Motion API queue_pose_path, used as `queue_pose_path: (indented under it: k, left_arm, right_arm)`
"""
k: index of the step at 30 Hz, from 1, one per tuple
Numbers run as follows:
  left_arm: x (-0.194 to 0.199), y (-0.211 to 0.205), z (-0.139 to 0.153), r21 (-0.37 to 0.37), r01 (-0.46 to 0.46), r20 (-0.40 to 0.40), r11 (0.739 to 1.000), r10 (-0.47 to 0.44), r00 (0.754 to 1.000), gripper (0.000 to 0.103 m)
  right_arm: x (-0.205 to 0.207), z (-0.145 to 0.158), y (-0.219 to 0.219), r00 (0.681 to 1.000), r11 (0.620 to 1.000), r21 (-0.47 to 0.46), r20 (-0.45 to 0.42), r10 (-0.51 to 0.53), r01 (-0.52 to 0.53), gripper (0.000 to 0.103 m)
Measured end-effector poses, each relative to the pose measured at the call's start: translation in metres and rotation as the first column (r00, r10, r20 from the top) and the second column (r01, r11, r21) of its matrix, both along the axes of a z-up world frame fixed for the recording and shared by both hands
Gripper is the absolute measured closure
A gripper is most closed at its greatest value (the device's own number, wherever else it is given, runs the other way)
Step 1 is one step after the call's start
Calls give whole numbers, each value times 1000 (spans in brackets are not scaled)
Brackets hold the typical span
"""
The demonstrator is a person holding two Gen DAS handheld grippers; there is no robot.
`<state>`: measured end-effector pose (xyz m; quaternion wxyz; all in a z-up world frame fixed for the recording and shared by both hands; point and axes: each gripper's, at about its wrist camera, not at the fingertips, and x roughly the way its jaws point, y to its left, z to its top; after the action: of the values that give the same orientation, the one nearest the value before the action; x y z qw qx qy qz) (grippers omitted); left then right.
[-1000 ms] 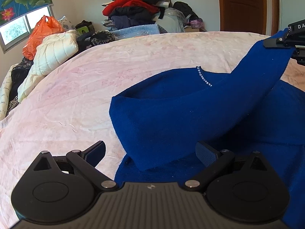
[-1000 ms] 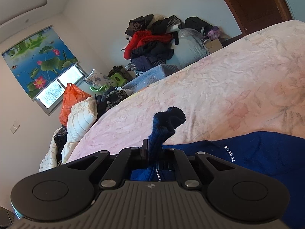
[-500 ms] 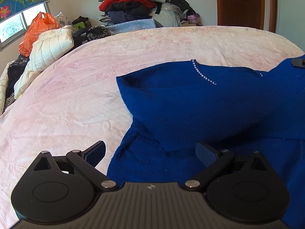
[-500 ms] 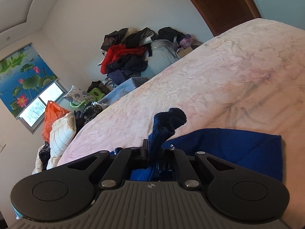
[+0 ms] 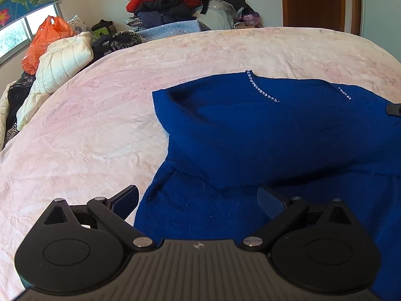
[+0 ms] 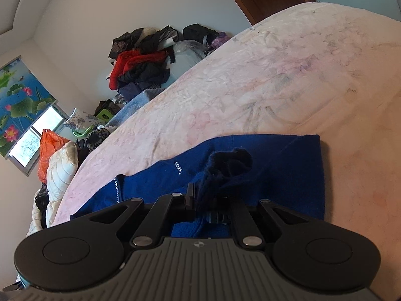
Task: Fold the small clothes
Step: 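Lower the sleeve onto the sweater body and open the right gripper, then withdraw the open right gripper from the folded sweater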
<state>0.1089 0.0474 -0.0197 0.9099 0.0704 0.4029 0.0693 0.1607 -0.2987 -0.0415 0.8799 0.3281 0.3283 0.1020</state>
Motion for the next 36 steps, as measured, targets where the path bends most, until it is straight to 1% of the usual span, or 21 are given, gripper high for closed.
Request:
queue_pose_path:
  k: [1,4,7,10,12,15,16,17,21,23,24,25,27,28,29,30,32,33,34,35,36]
  left_arm:
    - [0,0,0,1,-1,-1,1000,1,1000,2]
    - [1,2,-1,2,-7,-7,1000,7,1000,2]
    - [2,3,-2,-1,-14,-10,1000,14,1000,2]
    - [2,4,-3,-4,-16,-11,1000,16,1000,2]
    - [2,4,-4,-2,-16,-15,1000,16,1000,2]
    - [2,3,-5,-4,-18,-18,1000,18,1000,2]
    - [2,3,-5,-5,-17,-19,1000,17,1000,2]
    - [1,3,-6,-4,-16,-20,1000,16,1000,2]
    - [1,3,-5,1,-18,-20,1000,18,1000,2]
    - [0,2,-6,-4,-21,-24,1000,21,999,2]
    - [0,2,-6,-5,-22,-27,1000,22,999,2]
    - [-1,2,-6,-6,-21,-28,1000,21,999,2]
    - [-3,1,-6,-5,-19,-33,1000,19,999,2]
    - [-4,1,-6,-5,-18,-35,1000,18,999,2]
    - [-6,1,-6,-7,-17,-36,1000,17,999,2]
    - [-8,2,-6,-9,-16,-38,1000,16,999,2]
    - [-11,3,-5,-17,-19,-40,1000,18,999,2]
    - [-14,4,-3,-26,-19,-39,999,18,999,2]
    - [-16,5,-2,-35,-19,-39,999,18,999,2]
    - [-19,5,-1,-43,-17,-39,999,16,999,2]
    - [-22,4,0,-47,-14,-40,999,12,999,2]
  right_arm:
    - [-1,-1,-1,1000,1000,-3,-1,-3,3,90]
    - [-5,0,3,1000,999,-49,14,0,1,92]
    - [-7,1,0,1000,999,-41,26,-8,9,93]
    - [-10,1,-2,999,998,-66,30,-22,24,93]
    - [-10,-2,-4,1000,998,-63,14,-18,19,93]
    - [-8,-8,-5,1000,998,-55,-21,-7,6,84]
    - [-9,-10,-6,1000,999,-45,-20,-4,3,74]
    - [-10,-10,-7,1000,1000,-31,-14,-2,2,72]
    - [-14,-7,-8,1000,999,-40,-5,-9,9,68]
    - [-14,-7,-6,1000,997,-78,-13,-3,2,71]
    - [-15,-6,-6,1000,995,-101,-15,-7,6,75]
    - [-16,-5,-7,1000,994,-111,-19,-16,14,77]
    - [-20,-4,-12,999,994,-99,-30,-41,38,77]
    - [-24,-4,-15,998,994,-91,-29,-55,52,72]
    - [-29,-2,-18,997,993,-95,-21,-69,67,69]
    - [-36,1,-20,996,990,-110,-9,-85,84,63]
    - [-50,8,-21,995,986,-134,18,-98,99,62]
    - [-57,11,-20,996,987,-136,31,-80,83,58]
    - [-64,14,-18,998,990,-133,42,-39,44,51]
    - [-70,17,-14,999,991,-133,49,15,-8,46]
    - [-75,19,-9,995,987,-140,52,81,-73,35]
